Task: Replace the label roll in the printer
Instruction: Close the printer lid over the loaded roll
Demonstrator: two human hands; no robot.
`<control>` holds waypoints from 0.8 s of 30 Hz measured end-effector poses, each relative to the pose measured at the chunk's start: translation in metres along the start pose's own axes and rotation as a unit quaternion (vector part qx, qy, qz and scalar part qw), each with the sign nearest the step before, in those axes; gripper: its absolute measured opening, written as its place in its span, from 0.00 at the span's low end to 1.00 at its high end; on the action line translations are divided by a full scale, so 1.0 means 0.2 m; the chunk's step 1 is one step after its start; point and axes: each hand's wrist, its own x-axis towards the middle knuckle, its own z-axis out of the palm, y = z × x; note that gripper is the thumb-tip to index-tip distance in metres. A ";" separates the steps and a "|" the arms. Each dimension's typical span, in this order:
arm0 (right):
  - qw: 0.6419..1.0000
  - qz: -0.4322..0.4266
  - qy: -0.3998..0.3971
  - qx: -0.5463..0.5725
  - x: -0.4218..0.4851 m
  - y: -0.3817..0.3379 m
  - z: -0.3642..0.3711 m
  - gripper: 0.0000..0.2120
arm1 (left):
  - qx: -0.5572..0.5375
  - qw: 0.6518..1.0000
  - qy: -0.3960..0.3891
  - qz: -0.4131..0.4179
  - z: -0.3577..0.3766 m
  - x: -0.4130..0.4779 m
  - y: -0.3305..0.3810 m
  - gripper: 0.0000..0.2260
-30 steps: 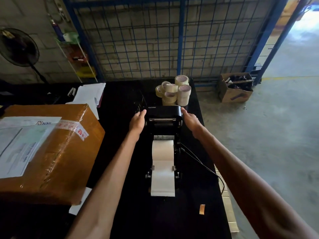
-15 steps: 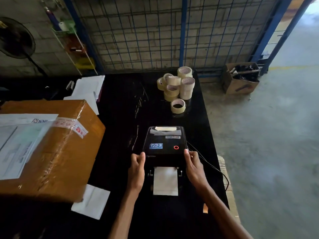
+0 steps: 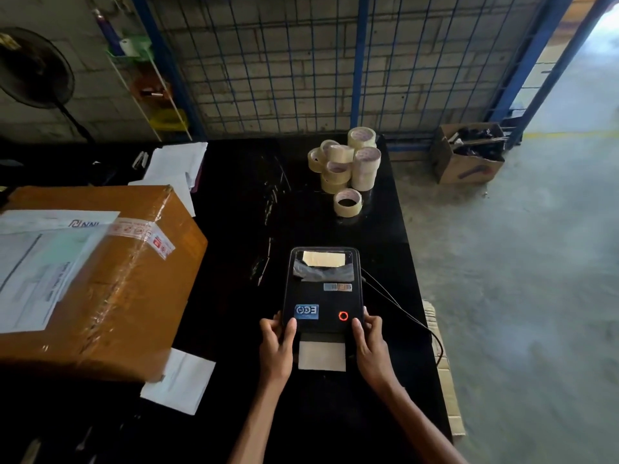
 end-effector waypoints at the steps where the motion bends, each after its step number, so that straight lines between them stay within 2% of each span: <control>1: 1.000 0.001 0.001 -0.003 -0.01 0.01 0.00 0.17 | -0.006 1.000 -0.002 0.000 0.00 -0.01 -0.01 0.12; 7: 1.000 0.008 0.003 -0.001 -0.03 0.03 0.01 0.18 | -0.076 0.997 -0.030 -0.011 0.04 -0.05 -0.02 0.14; 12: 1.000 0.003 0.018 -0.008 -0.04 0.02 0.02 0.19 | -0.088 0.994 -0.065 0.008 0.03 -0.05 -0.03 0.25; 24: 1.000 0.027 0.013 -0.008 -0.03 0.02 0.02 0.30 | -0.112 0.991 -0.069 0.013 0.02 -0.01 -0.07 0.27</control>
